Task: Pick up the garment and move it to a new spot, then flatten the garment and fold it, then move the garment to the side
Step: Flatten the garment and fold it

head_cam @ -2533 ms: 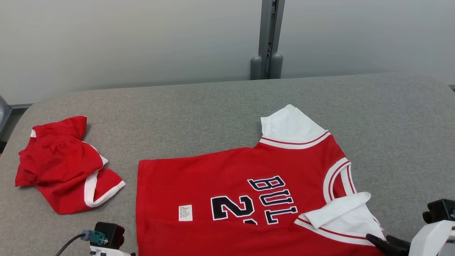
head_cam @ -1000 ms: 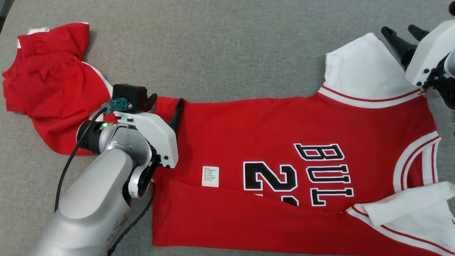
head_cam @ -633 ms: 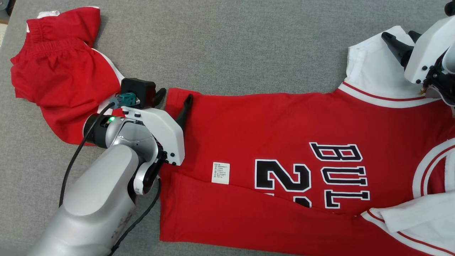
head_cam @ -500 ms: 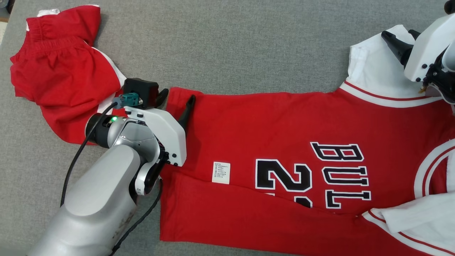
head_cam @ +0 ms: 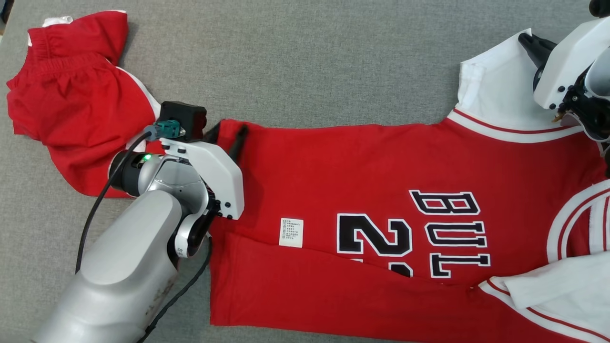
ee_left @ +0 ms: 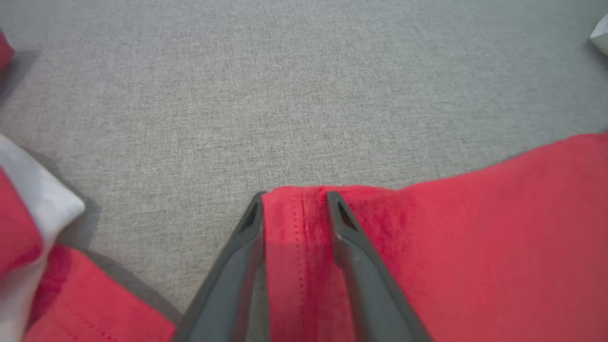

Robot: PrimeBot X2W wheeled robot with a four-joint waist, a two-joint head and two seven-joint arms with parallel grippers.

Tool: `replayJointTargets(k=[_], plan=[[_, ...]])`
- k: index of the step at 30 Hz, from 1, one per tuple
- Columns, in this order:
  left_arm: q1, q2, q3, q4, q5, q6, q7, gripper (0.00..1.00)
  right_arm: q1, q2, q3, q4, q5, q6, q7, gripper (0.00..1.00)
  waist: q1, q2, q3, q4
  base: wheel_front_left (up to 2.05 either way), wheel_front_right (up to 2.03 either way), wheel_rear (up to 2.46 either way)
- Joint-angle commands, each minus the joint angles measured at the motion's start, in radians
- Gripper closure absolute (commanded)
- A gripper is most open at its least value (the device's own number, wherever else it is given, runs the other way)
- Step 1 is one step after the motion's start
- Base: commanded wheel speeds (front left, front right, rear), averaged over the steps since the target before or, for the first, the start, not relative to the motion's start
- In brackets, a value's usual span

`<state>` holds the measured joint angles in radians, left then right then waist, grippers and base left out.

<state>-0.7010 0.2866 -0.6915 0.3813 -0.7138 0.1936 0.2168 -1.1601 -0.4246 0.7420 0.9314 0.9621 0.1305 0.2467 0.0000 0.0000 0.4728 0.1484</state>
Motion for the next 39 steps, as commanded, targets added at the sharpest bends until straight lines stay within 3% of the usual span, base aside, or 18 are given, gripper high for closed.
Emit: replayJointTargets(k=[1,16,39], plan=[[-0.003,0.011,0.006,0.01,-0.006,-0.008,-0.008,1.0,-0.004,-0.011,0.014,-0.008,0.023,0.0,-0.023,1.0,0.0,0.0,-0.01,-0.005,0.0,0.0,0.0],[0.052,0.041,0.016,0.025,-0.031,-0.007,-0.023,1.0,0.038,-0.027,0.081,-0.02,0.151,0.001,-0.097,1.0,0.0,0.0,-0.091,-0.03,0.0,0.0,0.0],[0.229,0.164,0.028,-0.03,-0.091,0.002,0.02,1.0,0.172,-0.076,0.212,-0.087,0.321,0.001,-0.054,1.0,0.0,0.0,-0.312,-0.124,0.0,0.0,0.0]])
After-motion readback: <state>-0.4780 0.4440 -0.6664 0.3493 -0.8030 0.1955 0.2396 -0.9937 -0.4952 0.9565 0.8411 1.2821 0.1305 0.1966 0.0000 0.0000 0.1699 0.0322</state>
